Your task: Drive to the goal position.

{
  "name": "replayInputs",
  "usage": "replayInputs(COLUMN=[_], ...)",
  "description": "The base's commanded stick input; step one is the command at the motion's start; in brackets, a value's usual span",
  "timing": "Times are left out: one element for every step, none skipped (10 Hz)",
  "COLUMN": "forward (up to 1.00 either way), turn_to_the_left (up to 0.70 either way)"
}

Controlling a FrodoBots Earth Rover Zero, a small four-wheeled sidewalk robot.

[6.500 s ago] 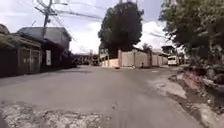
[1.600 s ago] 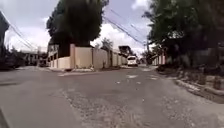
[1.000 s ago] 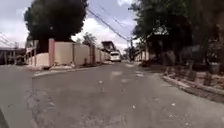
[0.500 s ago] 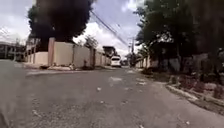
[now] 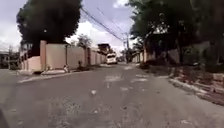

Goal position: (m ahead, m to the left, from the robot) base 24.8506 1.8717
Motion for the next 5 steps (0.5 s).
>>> replayInputs(forward=[0.70, 0.70, 0.70, 0.70, 0.70], turn_to_the_left=[0.01, 0.01, 0.01, 0.01, 0.01])
